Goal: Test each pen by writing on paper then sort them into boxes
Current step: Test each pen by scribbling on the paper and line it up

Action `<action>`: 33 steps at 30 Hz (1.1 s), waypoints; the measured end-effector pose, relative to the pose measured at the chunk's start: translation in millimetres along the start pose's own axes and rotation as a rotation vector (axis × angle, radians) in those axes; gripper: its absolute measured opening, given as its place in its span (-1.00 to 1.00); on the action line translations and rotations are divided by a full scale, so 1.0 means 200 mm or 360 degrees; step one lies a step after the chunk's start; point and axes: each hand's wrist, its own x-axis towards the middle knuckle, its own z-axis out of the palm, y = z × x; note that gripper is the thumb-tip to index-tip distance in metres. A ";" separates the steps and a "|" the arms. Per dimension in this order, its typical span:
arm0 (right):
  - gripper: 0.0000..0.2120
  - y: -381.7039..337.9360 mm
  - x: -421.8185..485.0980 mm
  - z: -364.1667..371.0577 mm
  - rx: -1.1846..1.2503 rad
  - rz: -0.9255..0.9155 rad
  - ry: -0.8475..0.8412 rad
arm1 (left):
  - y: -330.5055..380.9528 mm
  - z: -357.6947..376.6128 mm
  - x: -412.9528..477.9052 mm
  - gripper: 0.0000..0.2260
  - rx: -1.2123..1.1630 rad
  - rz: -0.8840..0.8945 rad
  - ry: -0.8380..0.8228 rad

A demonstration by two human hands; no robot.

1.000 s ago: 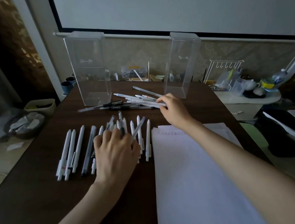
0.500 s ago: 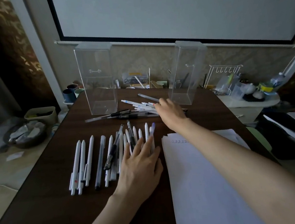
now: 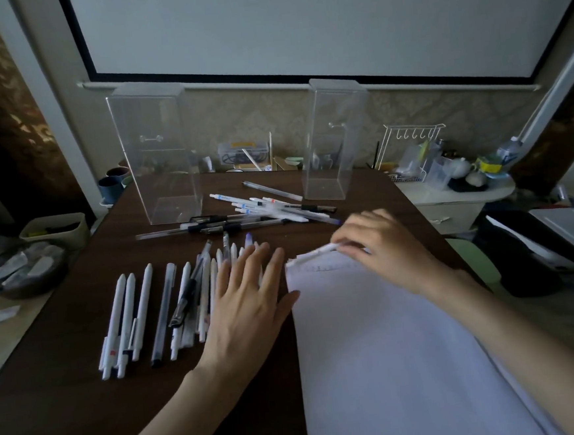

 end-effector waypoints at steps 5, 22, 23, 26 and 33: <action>-0.80 -0.06 -0.22 0.00 0.0261 0.0033 0.0140 | 0.13 0.04 0.08 -0.70 -0.0182 0.0195 0.0078; -0.40 0.05 -0.37 0.05 -0.0587 0.0893 0.0119 | 0.29 0.12 0.07 -0.56 -0.0578 0.0625 -0.0589; -0.44 0.05 -0.37 0.05 -0.0591 0.0891 0.0171 | 0.29 0.13 0.06 -0.54 -0.0571 0.0706 -0.0654; -0.56 0.06 -0.37 0.06 -0.0587 0.0886 0.0319 | 0.28 0.14 0.07 -0.47 -0.0622 0.0678 -0.0776; -0.55 0.07 -0.37 0.05 -0.0447 0.0739 0.0479 | 0.28 0.13 0.06 -0.51 -0.0598 0.0679 -0.0694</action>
